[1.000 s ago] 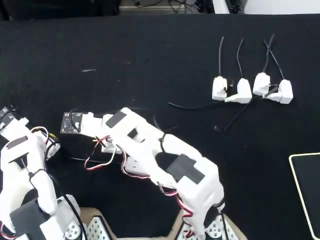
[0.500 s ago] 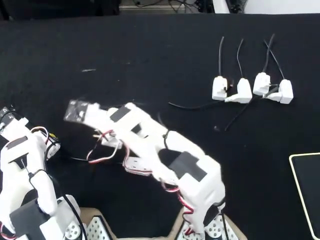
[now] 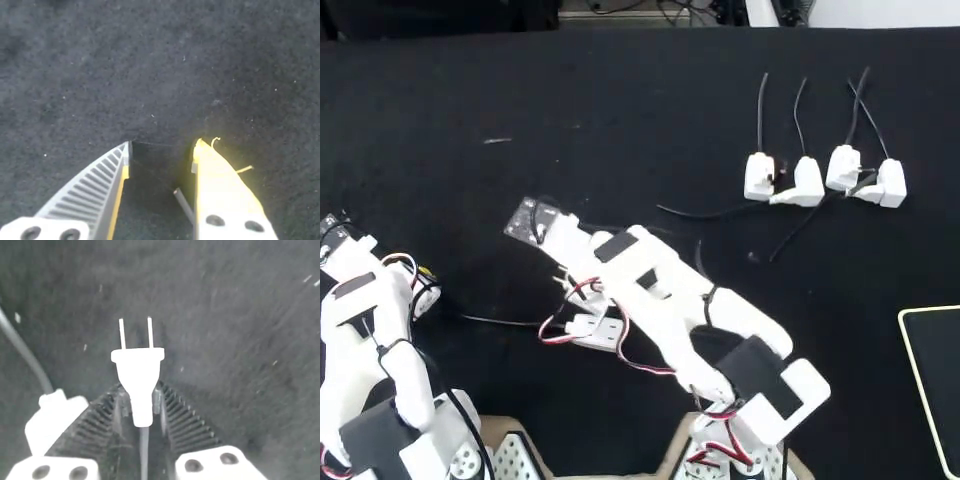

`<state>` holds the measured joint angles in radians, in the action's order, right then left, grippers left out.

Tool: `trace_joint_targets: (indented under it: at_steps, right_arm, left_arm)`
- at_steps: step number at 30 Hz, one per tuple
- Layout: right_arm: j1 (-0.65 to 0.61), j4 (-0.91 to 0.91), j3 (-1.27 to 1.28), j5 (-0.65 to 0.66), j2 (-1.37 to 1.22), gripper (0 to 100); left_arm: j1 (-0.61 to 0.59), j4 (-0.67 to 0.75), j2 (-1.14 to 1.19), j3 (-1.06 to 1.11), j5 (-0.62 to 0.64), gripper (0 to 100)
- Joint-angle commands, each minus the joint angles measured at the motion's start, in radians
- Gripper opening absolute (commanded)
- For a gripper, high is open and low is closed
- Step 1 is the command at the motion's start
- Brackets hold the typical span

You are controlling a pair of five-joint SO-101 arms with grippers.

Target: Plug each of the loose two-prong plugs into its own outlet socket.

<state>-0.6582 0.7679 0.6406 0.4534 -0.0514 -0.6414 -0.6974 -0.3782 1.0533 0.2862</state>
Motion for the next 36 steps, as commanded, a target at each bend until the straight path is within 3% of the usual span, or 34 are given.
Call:
trace_joint_targets:
  at_steps: [1,3,6,10,13,21,29,36]
  right_arm:
    - [0.011,-0.025,-0.077,-0.006,-0.059,12.9]
    - [0.015,0.021,-0.154,-0.006,-0.12,19.0]
    - [0.017,0.104,-0.268,-0.006,-0.206,20.6]
    - [0.017,0.155,-0.348,-0.003,-0.272,16.1]
    - [0.017,0.153,-0.351,-0.006,-0.266,1.0]
    - [0.017,0.224,-0.232,-0.006,0.013,1.0]
    - [0.002,-0.107,0.102,-0.012,0.295,1.0]
    - [-0.012,-0.436,0.433,-0.184,0.532,1.0]
  left_arm:
    - [-0.004,0.005,-0.015,-0.048,0.008,21]
    - [-0.004,0.005,-0.015,-0.048,0.008,21]
    - [-0.004,0.005,-0.015,-0.048,0.006,21]
    - [-0.004,0.005,-0.015,-0.048,0.006,21]
    - [-0.004,0.005,-0.015,-0.048,0.006,21]
    - [-0.004,0.005,-0.015,-0.048,0.006,21]
    - [0.019,-0.061,-0.018,-0.071,0.0,21]
    - [0.099,-0.101,-0.196,-0.03,-0.04,21]
